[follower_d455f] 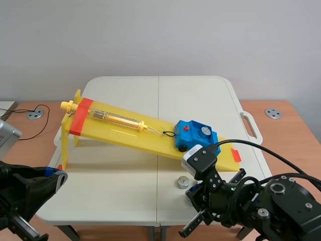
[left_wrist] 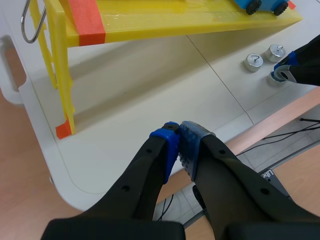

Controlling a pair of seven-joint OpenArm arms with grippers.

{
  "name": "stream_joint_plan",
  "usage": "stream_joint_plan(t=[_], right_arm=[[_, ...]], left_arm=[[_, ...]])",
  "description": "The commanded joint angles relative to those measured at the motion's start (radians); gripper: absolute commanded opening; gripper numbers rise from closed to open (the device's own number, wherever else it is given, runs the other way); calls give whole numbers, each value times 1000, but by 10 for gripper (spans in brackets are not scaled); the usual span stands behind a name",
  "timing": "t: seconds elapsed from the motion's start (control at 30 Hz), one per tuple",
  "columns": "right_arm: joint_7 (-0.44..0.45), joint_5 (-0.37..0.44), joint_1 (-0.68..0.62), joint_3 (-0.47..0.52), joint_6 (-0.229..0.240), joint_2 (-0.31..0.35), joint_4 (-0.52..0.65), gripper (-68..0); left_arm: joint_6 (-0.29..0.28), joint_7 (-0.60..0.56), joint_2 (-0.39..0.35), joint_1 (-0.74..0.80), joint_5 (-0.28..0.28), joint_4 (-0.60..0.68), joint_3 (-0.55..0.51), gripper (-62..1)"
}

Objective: Place the four metal weights on the blue cart on the ramp.

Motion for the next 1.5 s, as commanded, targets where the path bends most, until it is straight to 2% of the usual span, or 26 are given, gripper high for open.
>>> stream_joint_plan(t=[0.0, 0.1, 0.23, 0.4, 0.5, 0.73, 0.83, 0.97, 1.2, 1.47], right_arm=[[22, 14, 61, 19, -24, 2, 43, -668], [21, 27, 57, 28, -23, 21, 77, -668], [2, 125, 23, 72, -23, 58, 186, -669], [-42, 245, -56, 184, -10, 75, 357, -669], [-77, 326, -101, 260, 16, 75, 453, -669], [-114, 510, -175, 430, 15, 69, 614, -669], [-105, 573, -169, 482, 14, 50, 621, -669], [-95, 573, -121, 505, 5, -6, 589, -669], [-79, 573, 6, 504, 10, -111, 444, -669], [-75, 572, 133, 500, 15, -178, 316, -669]], left_arm=[[-18, -96, 5, -9, -74, 63, -16, -558], [-18, -96, 5, -9, -74, 63, -16, -558], [-18, -96, 5, -9, -74, 63, -16, -558], [-18, -96, 5, -9, -74, 63, -16, -558], [-18, -96, 5, -9, -74, 63, -16, -558], [-18, -96, 5, -9, -74, 63, -16, -558], [-18, -96, 5, -9, -74, 63, -16, -558], [-18, -97, 5, -9, -74, 63, -16, -558], [-18, -97, 5, -9, -74, 63, -16, -558], [-18, -97, 5, -9, -74, 63, -16, -558]])
